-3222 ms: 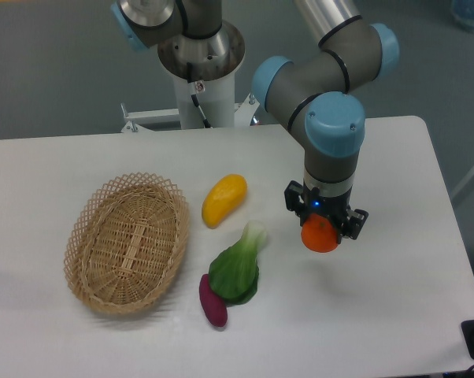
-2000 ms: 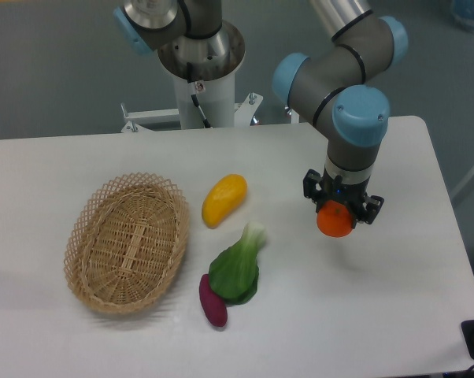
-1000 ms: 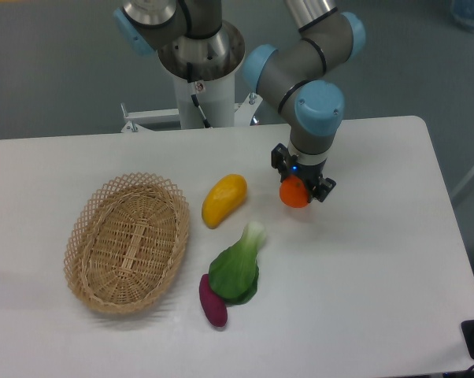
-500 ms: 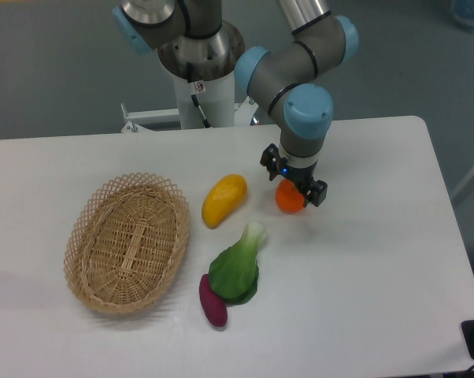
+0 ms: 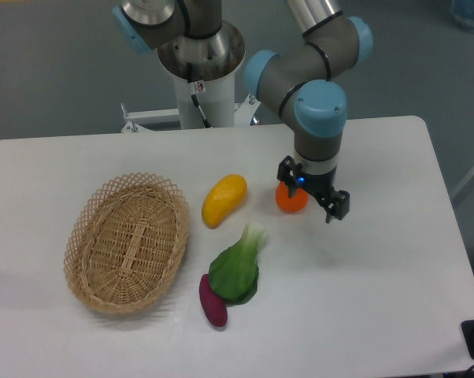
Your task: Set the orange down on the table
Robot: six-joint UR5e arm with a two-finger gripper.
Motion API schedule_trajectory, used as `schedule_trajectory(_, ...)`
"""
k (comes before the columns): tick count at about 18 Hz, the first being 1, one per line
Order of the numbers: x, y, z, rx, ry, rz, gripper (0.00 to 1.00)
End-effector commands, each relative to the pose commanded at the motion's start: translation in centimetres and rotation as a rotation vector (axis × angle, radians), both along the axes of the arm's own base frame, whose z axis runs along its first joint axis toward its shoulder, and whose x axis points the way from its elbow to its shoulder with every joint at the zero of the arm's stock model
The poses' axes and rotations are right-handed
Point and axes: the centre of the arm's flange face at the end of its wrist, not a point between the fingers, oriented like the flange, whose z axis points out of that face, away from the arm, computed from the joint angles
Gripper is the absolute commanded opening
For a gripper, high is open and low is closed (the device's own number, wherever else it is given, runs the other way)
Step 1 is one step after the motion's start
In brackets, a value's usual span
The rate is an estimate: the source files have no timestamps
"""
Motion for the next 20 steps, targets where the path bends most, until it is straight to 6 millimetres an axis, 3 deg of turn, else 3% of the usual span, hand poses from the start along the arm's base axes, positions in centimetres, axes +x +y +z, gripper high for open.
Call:
schedule_trajectory(7, -2.6, 1.5, 2.3, -0.015, -0.025, -0.014, 1.0)
schedule_trajectory(12, -2.4, 2.5, 1.8, -0.011, -0.02, -0.031, 1.0)
schedule_trajectory(20, -2.4, 2.5, 1.9, -0.009, -0.02, -0.031, 1.0)
